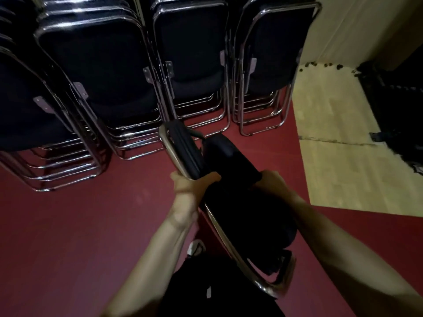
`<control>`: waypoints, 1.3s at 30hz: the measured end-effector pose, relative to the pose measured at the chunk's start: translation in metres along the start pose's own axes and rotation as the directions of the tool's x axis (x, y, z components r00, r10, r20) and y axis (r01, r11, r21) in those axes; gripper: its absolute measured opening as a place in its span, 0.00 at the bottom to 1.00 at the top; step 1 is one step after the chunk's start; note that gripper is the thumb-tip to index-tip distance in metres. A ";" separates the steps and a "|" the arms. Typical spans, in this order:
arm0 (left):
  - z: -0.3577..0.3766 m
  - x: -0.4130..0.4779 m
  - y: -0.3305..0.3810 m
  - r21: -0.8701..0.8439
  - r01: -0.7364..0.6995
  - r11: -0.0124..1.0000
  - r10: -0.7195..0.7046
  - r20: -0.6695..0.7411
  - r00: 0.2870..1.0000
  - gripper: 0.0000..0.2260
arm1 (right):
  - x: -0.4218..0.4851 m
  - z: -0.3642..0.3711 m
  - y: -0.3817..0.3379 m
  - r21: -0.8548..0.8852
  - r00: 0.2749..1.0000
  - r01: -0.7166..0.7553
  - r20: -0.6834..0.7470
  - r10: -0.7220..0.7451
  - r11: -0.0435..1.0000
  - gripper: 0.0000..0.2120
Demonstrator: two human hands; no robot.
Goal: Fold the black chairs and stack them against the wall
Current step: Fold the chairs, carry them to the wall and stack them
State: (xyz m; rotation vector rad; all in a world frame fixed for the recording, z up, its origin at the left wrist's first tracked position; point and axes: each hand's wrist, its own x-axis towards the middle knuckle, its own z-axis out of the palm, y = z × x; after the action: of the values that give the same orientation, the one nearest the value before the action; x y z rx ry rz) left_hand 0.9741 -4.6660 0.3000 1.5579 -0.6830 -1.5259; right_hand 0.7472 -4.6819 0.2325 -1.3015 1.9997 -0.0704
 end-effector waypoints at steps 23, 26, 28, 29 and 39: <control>0.165 0.320 0.173 -0.275 -0.053 0.960 -0.079 -0.446 0.892 0.30 | 0.429 -0.178 -0.203 -0.286 0.933 0.325 0.249 -0.258 0.901 0.20; 0.175 0.352 0.188 -0.299 -0.046 0.953 -0.117 -0.503 0.857 0.29 | 0.469 -0.186 -0.234 -0.313 0.917 0.348 0.307 -0.253 0.884 0.18; 0.183 0.367 0.197 -0.310 -0.034 0.950 -0.143 -0.530 0.836 0.28 | 0.489 -0.191 -0.253 -0.331 0.903 0.373 0.344 -0.258 0.867 0.17; 0.187 0.375 0.200 -0.320 -0.029 0.947 -0.157 -0.539 0.827 0.28 | 0.500 -0.192 -0.261 -0.349 0.888 0.406 0.368 -0.276 0.844 0.18; 0.235 0.474 0.259 -0.386 -0.109 0.916 -0.227 -0.723 0.653 0.29 | 0.615 -0.213 -0.347 -0.411 0.743 0.604 0.601 -0.295 0.683 0.39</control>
State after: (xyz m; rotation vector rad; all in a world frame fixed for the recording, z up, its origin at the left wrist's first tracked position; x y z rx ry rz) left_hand 0.8418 -5.2399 0.2882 1.6946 0.1747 -0.8149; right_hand 0.7539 -5.4189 0.1962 -1.9730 1.2202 0.6405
